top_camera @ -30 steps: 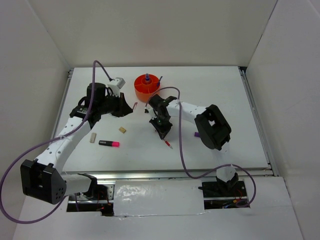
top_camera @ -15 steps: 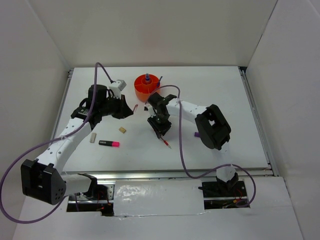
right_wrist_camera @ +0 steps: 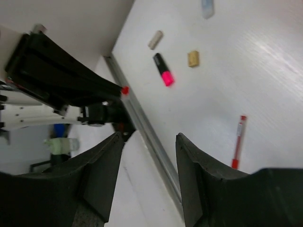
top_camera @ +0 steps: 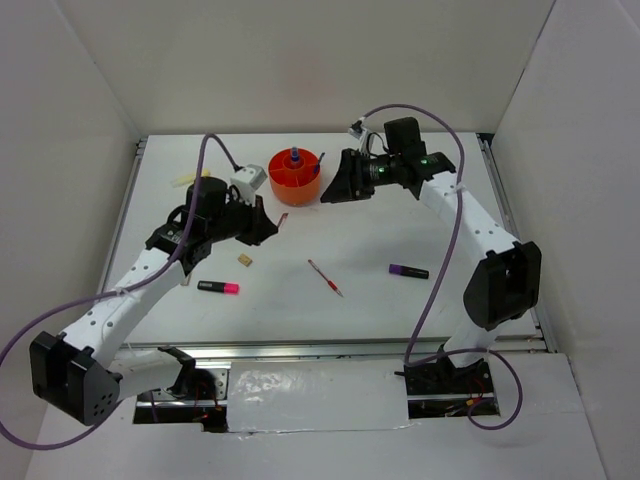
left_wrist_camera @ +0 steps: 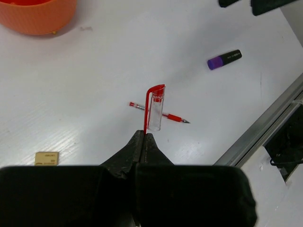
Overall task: Sort the stationery into containers
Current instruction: Place the pen at the center of the board, then pick up the pen from the center of the board.
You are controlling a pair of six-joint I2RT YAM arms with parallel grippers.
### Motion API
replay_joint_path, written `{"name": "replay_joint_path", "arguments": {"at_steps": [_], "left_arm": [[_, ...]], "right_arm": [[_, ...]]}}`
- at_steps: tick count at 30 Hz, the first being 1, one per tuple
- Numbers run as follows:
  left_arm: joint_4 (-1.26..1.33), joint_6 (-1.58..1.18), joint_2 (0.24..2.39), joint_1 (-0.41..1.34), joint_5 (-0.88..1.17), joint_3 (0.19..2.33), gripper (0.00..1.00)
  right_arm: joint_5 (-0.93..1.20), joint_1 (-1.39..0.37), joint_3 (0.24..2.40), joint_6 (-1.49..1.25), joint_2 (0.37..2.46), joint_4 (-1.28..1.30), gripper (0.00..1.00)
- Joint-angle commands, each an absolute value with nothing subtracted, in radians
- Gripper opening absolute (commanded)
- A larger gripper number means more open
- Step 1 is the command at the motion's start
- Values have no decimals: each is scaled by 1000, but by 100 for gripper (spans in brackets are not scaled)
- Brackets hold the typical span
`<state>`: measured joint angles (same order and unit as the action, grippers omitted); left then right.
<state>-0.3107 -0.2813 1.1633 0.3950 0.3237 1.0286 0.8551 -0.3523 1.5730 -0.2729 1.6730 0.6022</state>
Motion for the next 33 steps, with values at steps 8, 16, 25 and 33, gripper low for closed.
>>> {"name": "replay_joint_path", "arguments": {"at_steps": [8, 16, 25, 33], "left_arm": [[-307, -301, 1241, 531, 190, 1135, 0], [-295, -383, 1295, 545, 176, 1178, 0], [-278, -416, 1325, 564, 187, 1210, 0], [-270, -442, 1315, 563, 195, 1197, 0]], "right_arm": [[980, -442, 1536, -575, 1744, 348, 58], [936, -471, 1555, -588, 1775, 354, 58], [923, -494, 1595, -592, 1815, 354, 54], [897, -502, 1574, -600, 1818, 348, 43]]}}
